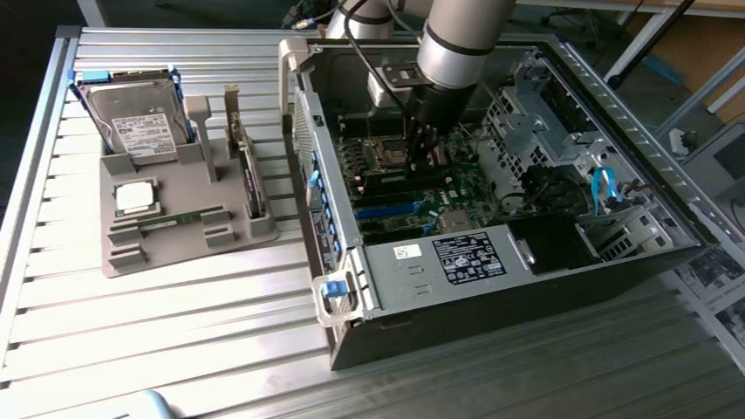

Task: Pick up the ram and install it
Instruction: 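Insert the ram into the slot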

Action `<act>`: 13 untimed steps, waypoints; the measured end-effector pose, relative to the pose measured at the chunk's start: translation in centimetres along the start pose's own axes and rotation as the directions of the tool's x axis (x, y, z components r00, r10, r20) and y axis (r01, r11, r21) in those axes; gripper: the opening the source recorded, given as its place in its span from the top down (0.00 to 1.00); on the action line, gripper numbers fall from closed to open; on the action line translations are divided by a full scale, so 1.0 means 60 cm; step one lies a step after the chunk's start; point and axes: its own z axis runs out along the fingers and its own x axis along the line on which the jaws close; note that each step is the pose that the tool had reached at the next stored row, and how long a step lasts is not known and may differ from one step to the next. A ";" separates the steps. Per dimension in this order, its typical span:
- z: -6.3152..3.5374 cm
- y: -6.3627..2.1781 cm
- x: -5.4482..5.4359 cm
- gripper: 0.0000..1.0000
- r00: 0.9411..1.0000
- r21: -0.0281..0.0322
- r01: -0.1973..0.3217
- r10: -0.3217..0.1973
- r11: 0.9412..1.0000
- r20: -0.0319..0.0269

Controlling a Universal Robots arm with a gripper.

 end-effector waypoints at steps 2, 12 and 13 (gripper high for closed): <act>0.000 0.000 0.000 0.87 1.000 0.000 0.000 0.000 1.000 0.000; 0.000 -0.004 0.004 0.87 1.000 0.000 0.000 0.000 1.000 0.000; 0.000 -0.004 0.005 0.87 1.000 0.000 0.000 0.000 1.000 0.000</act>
